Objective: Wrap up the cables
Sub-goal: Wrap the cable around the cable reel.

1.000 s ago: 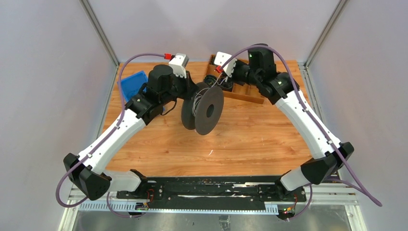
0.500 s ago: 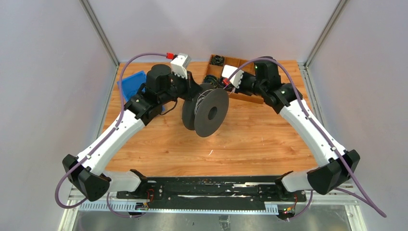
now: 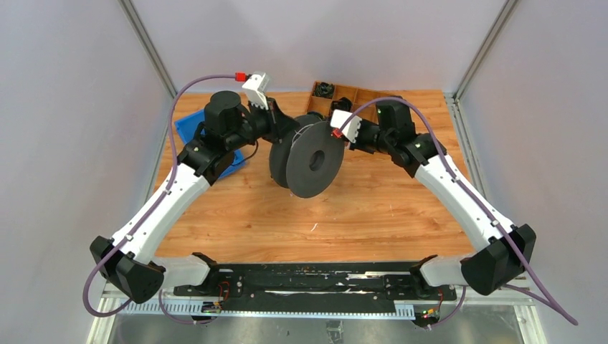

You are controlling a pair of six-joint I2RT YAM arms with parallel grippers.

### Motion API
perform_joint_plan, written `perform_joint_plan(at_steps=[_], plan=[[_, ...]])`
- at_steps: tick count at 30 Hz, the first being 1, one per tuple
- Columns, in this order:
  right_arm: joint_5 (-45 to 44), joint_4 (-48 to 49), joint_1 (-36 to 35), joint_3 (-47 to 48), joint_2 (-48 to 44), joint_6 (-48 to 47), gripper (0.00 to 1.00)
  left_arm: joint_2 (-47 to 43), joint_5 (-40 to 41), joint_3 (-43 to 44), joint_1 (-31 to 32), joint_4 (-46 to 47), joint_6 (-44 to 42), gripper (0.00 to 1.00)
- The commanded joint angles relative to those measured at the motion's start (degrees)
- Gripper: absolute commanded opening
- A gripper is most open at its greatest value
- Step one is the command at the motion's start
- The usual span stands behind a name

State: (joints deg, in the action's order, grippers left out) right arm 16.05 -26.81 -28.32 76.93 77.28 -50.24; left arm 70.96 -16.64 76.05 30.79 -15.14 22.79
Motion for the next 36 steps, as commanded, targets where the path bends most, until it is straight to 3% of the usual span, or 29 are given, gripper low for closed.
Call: perform_joint_plan(at_steps=[1, 10, 22, 36], plan=[[3.1, 0.0, 1.2, -2.2, -3.5, 1.8, 0.01, -1.9, -2.8, -0.2, -2.0, 6.2, 5.2, 0.0], [11.5, 0.5, 2.2, -6.0, -6.3, 10.8, 0.01, -2.2, -6.7, -3.8, -7.7, 12.8, 14.6, 0.0], [22.3, 9.6, 2.2, -12.9, -6.4, 29.2, 0.01, -2.3, -10.5, -7.6, -11.0, 20.1, 23.4, 0.0], [28.5, 31.6, 1.4, -23.8, -9.1, 49.0, 0.01, -2.0, -11.1, -10.0, -13.6, 24.5, 30.6, 0.0]])
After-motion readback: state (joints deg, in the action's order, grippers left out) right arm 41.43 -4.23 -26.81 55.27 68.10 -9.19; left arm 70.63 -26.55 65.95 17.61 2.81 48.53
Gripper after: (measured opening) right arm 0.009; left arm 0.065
